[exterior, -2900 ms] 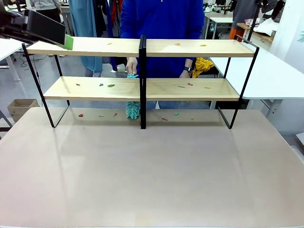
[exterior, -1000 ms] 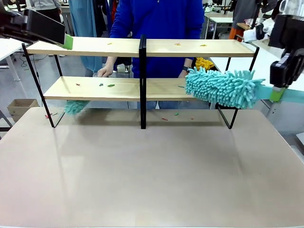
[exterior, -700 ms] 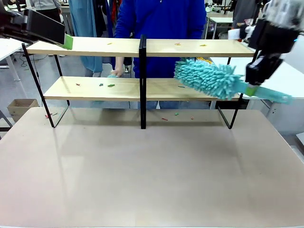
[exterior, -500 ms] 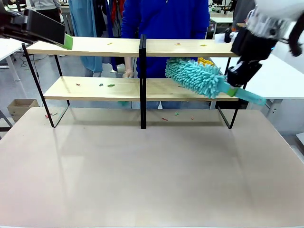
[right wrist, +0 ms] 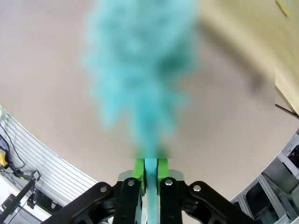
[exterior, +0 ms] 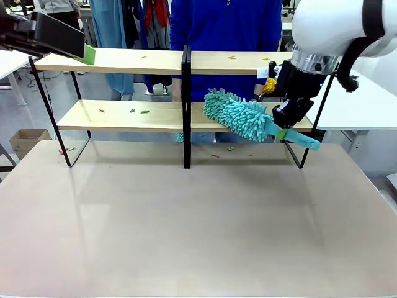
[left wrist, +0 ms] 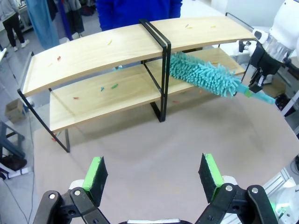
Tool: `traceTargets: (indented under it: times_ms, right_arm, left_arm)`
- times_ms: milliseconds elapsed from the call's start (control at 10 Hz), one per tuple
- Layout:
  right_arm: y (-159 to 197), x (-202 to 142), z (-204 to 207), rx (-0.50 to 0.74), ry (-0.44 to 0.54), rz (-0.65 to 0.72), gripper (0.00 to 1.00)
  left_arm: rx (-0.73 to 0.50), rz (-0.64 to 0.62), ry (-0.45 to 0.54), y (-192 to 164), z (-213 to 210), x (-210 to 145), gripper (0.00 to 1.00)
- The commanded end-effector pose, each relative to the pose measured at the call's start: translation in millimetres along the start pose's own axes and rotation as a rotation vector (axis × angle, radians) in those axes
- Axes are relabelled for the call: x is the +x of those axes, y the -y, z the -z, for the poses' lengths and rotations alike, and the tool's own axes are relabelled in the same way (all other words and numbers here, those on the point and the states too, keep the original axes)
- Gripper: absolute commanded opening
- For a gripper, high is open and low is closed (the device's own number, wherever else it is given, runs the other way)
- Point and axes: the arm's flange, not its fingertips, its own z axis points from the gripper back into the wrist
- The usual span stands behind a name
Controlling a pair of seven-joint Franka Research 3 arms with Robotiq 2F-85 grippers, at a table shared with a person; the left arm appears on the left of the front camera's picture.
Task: Clean the shelves.
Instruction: Clean a randomly selected level of the Shelf with the Duster.
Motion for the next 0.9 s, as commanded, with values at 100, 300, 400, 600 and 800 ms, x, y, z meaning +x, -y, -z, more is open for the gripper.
traceTargets:
  times_ms: [100, 300, 400, 600, 800]
  right_arm:
    - [0, -18, -8, -0.089, -0.089, 0.211, 0.12]
    - [14, -39, -15, -0.147, -0.199, 0.453, 0.12]
    - [24, -53, -23, -0.376, -0.287, 0.689, 0.12]
    - [32, -62, -22, -0.369, -0.415, 0.726, 0.12]
    - [24, -58, -29, -0.386, -0.24, 0.641, 0.12]
  left_arm:
    - [0.002, 0.012, -0.001, -1, 0, -1, 1.0]
    - [0.002, 0.012, -0.001, -1, 0, -1, 1.0]
    - [0.002, 0.012, -0.001, -1, 0, -1, 1.0]
    - [0.002, 0.012, -0.001, -1, 0, -1, 1.0]
    - [0.002, 0.012, -0.001, -1, 0, -1, 1.0]
